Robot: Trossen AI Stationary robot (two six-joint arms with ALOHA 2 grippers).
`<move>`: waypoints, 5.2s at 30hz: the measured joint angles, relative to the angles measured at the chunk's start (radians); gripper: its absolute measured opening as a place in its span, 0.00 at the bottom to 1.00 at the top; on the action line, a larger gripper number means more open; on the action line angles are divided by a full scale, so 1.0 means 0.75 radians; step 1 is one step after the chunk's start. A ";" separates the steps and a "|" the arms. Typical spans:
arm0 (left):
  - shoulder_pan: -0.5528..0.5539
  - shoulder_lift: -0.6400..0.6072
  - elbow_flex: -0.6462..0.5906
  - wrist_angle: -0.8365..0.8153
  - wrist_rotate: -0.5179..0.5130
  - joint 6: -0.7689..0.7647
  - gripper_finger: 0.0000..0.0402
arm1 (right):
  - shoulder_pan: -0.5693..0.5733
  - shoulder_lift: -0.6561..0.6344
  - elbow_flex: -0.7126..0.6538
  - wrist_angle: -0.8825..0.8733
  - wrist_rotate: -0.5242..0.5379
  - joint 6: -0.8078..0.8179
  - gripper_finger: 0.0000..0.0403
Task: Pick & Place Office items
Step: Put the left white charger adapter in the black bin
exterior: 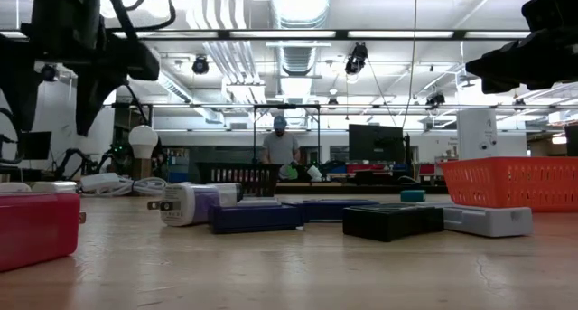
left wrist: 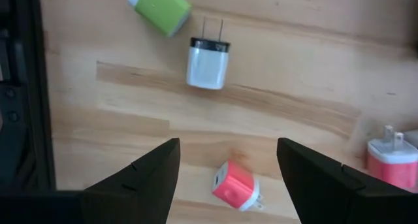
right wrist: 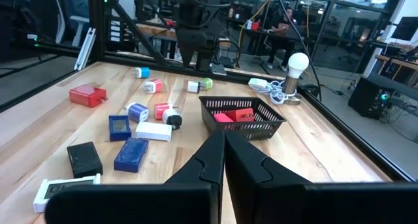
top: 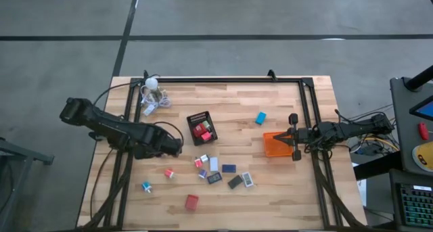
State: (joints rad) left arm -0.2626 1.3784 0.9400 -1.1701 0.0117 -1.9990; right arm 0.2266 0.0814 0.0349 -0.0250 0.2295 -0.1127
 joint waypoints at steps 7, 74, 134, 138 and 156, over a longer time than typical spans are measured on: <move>0.072 -0.002 -0.078 0.057 0.024 0.116 0.64 | 0.000 0.000 0.000 0.000 -0.001 0.000 0.02; 0.334 -0.024 -0.442 0.462 0.218 0.500 0.35 | 0.000 0.000 0.000 0.000 -0.001 0.000 0.02; 0.704 0.116 -0.188 1.001 0.006 1.660 0.35 | 0.000 0.000 0.000 -0.001 -0.001 0.000 0.02; 0.704 0.116 -0.184 0.998 0.010 1.659 0.35 | 0.000 0.000 0.000 -0.001 -0.001 0.000 0.02; 0.704 0.185 -0.036 0.872 0.010 1.743 0.35 | 0.000 0.000 0.000 -0.001 -0.001 0.000 0.02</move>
State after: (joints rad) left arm 0.2653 1.5174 0.9131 -0.5163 0.0192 -0.6915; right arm 0.2268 0.0814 0.0349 -0.0254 0.2291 -0.1127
